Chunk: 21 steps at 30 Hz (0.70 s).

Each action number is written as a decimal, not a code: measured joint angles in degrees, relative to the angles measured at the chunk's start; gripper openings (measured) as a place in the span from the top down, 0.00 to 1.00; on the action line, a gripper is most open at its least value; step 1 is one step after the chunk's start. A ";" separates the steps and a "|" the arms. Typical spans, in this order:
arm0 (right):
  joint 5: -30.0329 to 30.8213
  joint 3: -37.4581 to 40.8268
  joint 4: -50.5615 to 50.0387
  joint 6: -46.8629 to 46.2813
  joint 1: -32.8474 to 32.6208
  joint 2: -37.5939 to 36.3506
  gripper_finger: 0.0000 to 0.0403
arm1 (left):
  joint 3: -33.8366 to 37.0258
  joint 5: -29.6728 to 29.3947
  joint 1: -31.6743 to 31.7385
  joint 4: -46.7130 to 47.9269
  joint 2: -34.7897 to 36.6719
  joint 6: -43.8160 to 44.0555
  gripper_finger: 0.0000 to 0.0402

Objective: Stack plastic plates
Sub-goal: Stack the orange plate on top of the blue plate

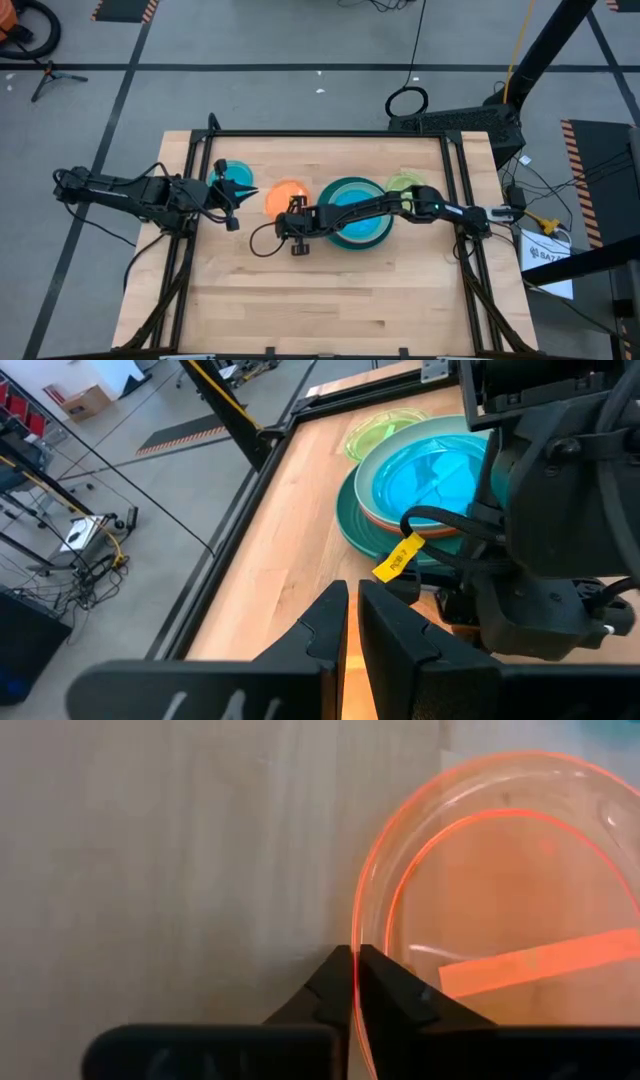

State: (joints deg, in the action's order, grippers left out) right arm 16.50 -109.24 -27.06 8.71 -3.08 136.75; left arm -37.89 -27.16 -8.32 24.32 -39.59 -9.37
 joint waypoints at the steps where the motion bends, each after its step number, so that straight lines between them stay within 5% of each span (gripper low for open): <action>1: 0.06 0.01 0.00 0.14 0.03 0.00 0.98 | 0.00 0.00 0.00 0.00 0.00 -0.01 0.91; 21: 4.72 0.10 1.21 5.53 -1.15 -4.36 1.00 | 0.00 0.00 0.00 -0.14 0.02 -0.04 0.91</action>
State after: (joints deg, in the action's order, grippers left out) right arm 21.22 -109.14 -25.85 14.24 -4.23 132.39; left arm -37.89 -27.16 -8.32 24.18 -39.57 -9.41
